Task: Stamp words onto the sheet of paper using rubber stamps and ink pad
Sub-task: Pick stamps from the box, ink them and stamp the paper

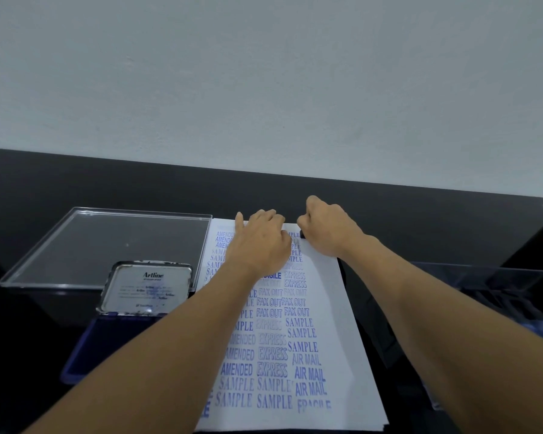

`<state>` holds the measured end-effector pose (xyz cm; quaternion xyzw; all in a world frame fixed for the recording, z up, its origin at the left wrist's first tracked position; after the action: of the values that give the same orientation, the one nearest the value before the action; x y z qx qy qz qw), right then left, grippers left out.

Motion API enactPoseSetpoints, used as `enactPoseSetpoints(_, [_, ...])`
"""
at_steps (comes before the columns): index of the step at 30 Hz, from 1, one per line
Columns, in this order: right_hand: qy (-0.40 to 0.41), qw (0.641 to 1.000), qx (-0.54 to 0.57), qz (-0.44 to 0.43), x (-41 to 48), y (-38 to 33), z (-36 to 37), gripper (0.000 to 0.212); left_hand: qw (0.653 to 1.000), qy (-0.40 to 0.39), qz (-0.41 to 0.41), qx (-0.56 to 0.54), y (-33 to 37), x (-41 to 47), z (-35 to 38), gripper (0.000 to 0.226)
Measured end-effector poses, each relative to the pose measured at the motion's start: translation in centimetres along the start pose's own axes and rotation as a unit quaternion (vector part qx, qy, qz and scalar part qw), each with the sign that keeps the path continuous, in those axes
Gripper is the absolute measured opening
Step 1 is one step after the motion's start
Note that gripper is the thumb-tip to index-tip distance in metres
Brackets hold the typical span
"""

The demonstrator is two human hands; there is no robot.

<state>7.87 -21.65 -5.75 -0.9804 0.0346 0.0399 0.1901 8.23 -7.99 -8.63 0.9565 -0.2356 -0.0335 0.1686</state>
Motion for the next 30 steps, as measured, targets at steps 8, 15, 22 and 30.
enactPoseSetpoints(8, [-0.010,1.000,0.004,0.007,0.16,-0.11,-0.11,0.015,1.000,0.001,0.001,-0.009,-0.01,0.02,0.03,0.043])
enactPoseSetpoints(15, [-0.011,1.000,0.010,0.013,0.06,-0.17,-0.18,0.019,1.000,0.005,0.006,-0.010,0.09,-0.09,-0.05,0.043])
enactPoseSetpoints(22, [-0.016,1.000,0.009,0.012,-0.04,-0.28,-0.25,0.017,1.000,-0.001,0.003,-0.005,-0.02,-0.04,0.02,0.043])
enactPoseSetpoints(30, [-0.044,0.999,0.003,0.019,-0.13,-0.57,-0.82,0.018,1.000,-0.005,0.000,-0.001,-0.01,0.09,0.18,0.042])
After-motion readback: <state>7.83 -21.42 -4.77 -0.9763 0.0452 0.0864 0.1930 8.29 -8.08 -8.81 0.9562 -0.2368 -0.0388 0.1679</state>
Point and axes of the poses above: each hand's wrist, its own x-axis towards the middle knuckle, its own z-axis out of the palm, y = z × x, the point moved 5 cm from there along x, towards the middle knuckle, and after that the axes turned 10 degrees about -y, right-handed, at the moved point
